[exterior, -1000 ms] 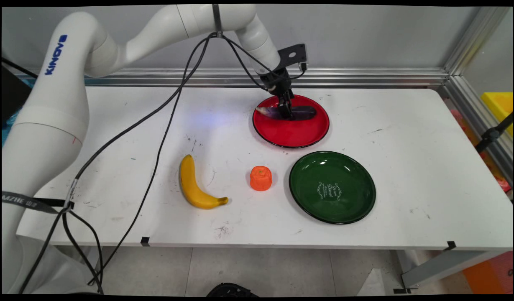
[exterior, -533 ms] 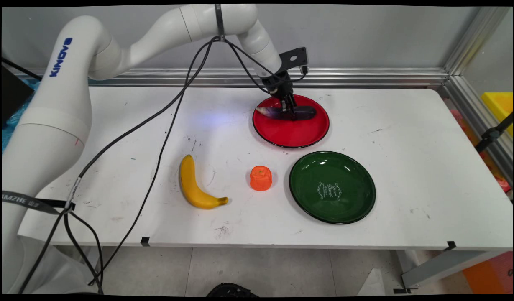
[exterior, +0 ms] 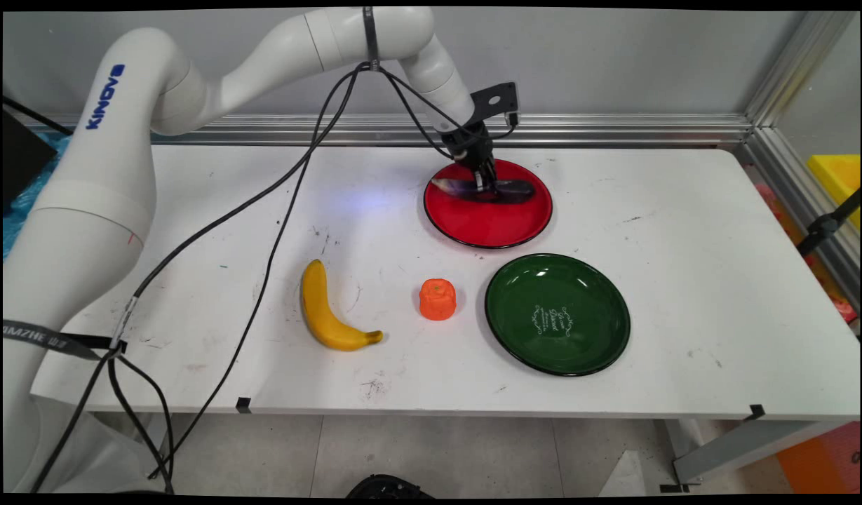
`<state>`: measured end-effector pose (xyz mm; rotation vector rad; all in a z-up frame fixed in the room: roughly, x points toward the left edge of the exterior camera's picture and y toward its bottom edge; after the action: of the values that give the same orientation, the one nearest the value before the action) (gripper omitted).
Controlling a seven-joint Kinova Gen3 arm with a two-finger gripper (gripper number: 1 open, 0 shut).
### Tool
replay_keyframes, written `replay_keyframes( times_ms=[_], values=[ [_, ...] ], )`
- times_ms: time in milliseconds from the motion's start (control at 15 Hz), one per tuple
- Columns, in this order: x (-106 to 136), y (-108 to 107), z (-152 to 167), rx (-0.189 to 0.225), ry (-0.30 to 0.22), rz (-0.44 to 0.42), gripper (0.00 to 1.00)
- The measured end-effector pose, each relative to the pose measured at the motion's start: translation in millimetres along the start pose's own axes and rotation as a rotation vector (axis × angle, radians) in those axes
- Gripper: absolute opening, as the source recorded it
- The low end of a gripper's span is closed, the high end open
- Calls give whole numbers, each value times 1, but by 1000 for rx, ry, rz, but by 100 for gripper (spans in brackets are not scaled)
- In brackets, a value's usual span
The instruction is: Place the picked object on the table
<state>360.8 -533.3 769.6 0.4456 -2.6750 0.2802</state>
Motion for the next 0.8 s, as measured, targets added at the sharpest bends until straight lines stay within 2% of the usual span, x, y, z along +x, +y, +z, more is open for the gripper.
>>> replay_keyframes(
  times_ms=[400,800],
  values=[
    [20,7,-24,-3,9,27,0],
    [28,29,-59,4,4,-19,0]
  ],
)
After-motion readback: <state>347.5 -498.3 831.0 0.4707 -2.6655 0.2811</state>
